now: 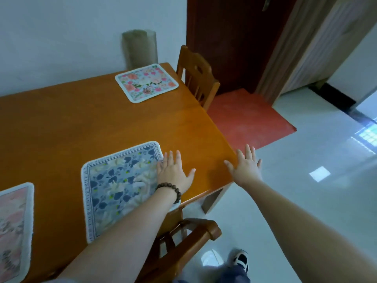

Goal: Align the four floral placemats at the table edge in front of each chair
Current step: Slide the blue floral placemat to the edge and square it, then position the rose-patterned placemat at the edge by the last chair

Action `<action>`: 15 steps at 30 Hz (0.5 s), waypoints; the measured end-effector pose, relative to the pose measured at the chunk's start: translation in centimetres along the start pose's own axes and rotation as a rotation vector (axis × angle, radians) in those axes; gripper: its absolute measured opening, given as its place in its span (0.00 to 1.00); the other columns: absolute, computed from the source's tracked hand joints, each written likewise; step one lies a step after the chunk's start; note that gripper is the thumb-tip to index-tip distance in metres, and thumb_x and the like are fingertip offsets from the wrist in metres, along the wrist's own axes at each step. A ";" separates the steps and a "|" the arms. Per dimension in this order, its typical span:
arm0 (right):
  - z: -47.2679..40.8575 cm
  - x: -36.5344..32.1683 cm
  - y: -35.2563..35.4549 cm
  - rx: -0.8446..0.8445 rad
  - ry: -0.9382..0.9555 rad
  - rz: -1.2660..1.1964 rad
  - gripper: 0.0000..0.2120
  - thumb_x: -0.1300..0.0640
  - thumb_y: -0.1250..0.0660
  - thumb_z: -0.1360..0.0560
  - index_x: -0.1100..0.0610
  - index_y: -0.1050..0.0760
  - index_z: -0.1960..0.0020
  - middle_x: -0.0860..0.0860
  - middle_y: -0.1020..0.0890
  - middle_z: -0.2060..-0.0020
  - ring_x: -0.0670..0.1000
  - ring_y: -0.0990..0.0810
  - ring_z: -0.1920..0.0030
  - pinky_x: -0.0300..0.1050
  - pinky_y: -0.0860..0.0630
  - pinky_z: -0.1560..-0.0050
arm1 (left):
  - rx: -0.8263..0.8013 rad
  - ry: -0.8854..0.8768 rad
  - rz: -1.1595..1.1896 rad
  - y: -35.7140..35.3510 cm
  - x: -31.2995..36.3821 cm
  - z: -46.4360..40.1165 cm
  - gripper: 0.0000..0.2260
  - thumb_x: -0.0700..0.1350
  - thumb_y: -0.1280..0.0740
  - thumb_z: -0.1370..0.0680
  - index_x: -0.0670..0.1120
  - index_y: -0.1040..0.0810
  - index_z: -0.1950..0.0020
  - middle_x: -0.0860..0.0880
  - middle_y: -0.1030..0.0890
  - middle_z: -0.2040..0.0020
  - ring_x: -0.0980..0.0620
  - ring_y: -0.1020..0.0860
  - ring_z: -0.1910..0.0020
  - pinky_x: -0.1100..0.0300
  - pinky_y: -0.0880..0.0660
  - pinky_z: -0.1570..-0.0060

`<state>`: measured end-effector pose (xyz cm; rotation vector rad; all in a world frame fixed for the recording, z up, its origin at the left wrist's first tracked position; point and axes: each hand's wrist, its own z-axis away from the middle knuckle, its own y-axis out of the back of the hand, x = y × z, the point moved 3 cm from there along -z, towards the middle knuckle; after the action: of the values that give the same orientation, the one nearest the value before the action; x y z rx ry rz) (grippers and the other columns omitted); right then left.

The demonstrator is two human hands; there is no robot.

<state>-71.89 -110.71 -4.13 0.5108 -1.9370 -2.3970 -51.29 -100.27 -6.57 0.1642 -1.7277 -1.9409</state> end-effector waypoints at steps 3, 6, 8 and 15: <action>-2.8 3.3 0.9 0.005 0.018 -0.042 0.33 0.37 0.49 0.22 0.55 0.45 0.24 0.56 0.55 0.22 0.55 0.61 0.24 0.62 0.58 0.27 | -0.005 0.014 -0.002 -0.3 4.1 -2.1 0.38 0.69 0.50 0.25 0.48 0.55 0.22 0.46 0.51 0.21 0.46 0.54 0.23 0.46 0.54 0.27; -6.5 7.0 1.6 0.021 0.077 -0.069 0.31 0.39 0.48 0.21 0.55 0.44 0.24 0.55 0.54 0.22 0.55 0.61 0.24 0.59 0.58 0.26 | 0.019 0.053 -0.015 -1.3 8.9 -4.5 0.39 0.69 0.49 0.25 0.48 0.54 0.22 0.45 0.50 0.21 0.46 0.53 0.23 0.45 0.53 0.27; -9.4 9.8 2.3 0.018 0.127 -0.067 0.30 0.40 0.47 0.21 0.55 0.44 0.24 0.55 0.54 0.22 0.54 0.61 0.24 0.58 0.58 0.26 | 0.032 0.088 -0.022 -2.1 12.6 -6.4 0.39 0.69 0.48 0.25 0.47 0.54 0.22 0.46 0.49 0.21 0.46 0.53 0.23 0.45 0.53 0.27; -18.9 18.1 6.8 -0.002 0.286 -0.039 0.30 0.41 0.46 0.20 0.55 0.43 0.24 0.55 0.53 0.22 0.53 0.61 0.24 0.54 0.58 0.25 | 0.126 0.184 0.006 -3.2 24.0 -12.4 0.38 0.67 0.46 0.24 0.46 0.52 0.22 0.45 0.47 0.22 0.46 0.51 0.23 0.44 0.51 0.27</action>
<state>-85.34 -134.11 -5.32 0.8462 -1.8174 -2.2010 -67.43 -122.18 -5.67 0.3705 -1.7246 -1.7537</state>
